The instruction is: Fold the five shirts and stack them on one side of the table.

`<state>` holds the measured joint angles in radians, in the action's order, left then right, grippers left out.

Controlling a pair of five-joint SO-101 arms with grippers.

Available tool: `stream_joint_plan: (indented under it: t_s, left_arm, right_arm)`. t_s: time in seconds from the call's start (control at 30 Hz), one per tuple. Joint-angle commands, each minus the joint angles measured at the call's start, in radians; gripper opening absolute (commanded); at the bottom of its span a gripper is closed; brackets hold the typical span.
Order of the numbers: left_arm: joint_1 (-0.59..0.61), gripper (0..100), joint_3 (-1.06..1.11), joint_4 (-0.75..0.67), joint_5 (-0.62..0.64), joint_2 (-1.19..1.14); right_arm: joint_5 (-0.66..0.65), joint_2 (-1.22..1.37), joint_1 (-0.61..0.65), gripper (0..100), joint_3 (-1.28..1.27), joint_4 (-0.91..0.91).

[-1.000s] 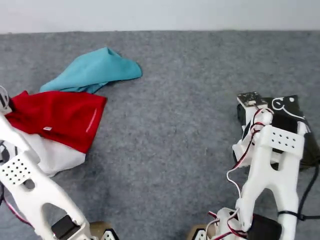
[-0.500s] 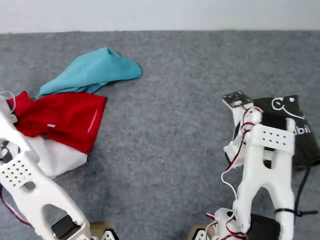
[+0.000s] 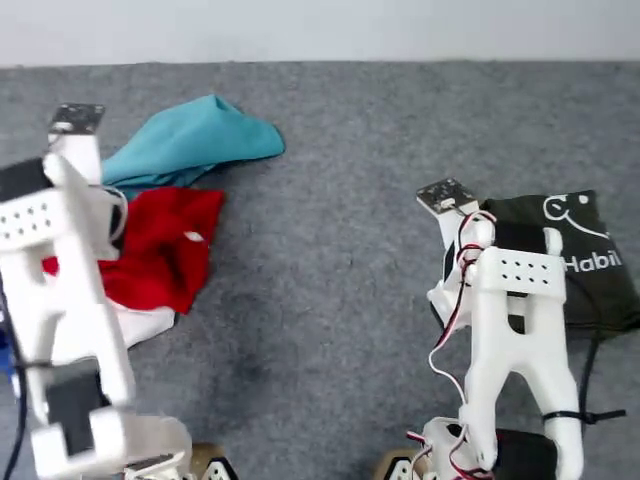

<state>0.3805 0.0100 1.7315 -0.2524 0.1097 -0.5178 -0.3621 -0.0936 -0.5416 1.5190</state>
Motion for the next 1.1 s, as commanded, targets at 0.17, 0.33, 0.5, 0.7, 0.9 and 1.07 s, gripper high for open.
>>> stream_joint_plan:
  t_s: [0.17, 0.33, 0.5, 0.7, 0.9, 1.07]
  left_arm:
    - [-0.044, 1, 0.093, 0.021, -0.014, 0.198]
    - [-0.046, 1, 0.093, 0.021, -0.011, 0.198]
    - [-0.048, 1, 0.093, 0.021, -0.011, 0.198]
    - [-0.066, 1, 0.096, 0.021, -0.011, 0.198]
    - [-0.204, 1, 0.168, 0.020, -0.017, 0.198]
    - [-0.244, 1, 0.171, 0.020, -0.018, 0.198]
  right_arm:
    - [0.014, -0.025, 0.004, 27.5, 0.008, -0.010]
    - [0.014, -0.025, 0.004, 27.5, 0.006, -0.010]
    - [0.015, -0.025, 0.004, 27.5, 0.006, -0.008]
    - [0.017, -0.025, 0.004, 27.5, 0.006, -0.007]
    - [0.072, -0.025, 0.004, 27.4, 0.005, -0.010]
    - [0.077, -0.025, 0.002, 27.4, 0.005, -0.008]
